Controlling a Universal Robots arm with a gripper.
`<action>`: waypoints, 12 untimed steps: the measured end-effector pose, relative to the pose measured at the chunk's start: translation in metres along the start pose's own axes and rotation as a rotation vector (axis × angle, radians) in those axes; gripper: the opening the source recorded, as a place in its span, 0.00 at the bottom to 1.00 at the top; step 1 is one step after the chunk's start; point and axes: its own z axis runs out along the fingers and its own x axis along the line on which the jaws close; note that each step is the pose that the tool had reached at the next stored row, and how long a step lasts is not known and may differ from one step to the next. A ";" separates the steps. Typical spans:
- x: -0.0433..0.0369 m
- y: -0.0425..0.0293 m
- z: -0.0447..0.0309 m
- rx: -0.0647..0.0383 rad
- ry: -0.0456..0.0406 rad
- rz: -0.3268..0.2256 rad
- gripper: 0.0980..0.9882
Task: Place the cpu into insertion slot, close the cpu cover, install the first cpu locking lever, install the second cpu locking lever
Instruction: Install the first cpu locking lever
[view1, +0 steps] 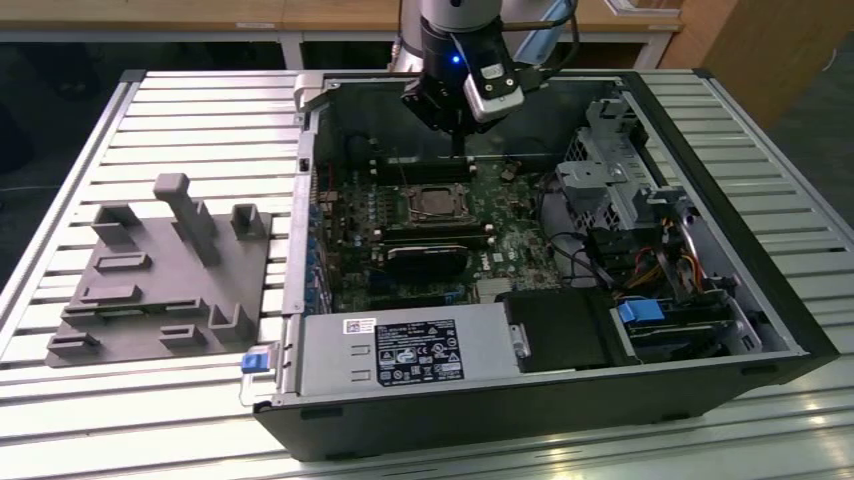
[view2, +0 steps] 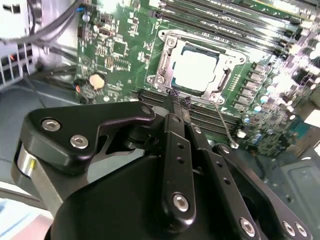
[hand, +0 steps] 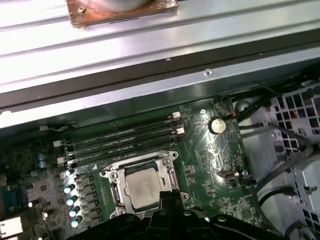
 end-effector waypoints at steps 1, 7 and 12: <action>0.0000 0.0000 0.0000 -0.001 0.0037 -0.013 0.01; 0.0000 0.0000 0.0000 0.000 0.0304 -0.067 0.01; 0.0000 0.0000 0.0004 -0.005 0.0456 -0.142 0.01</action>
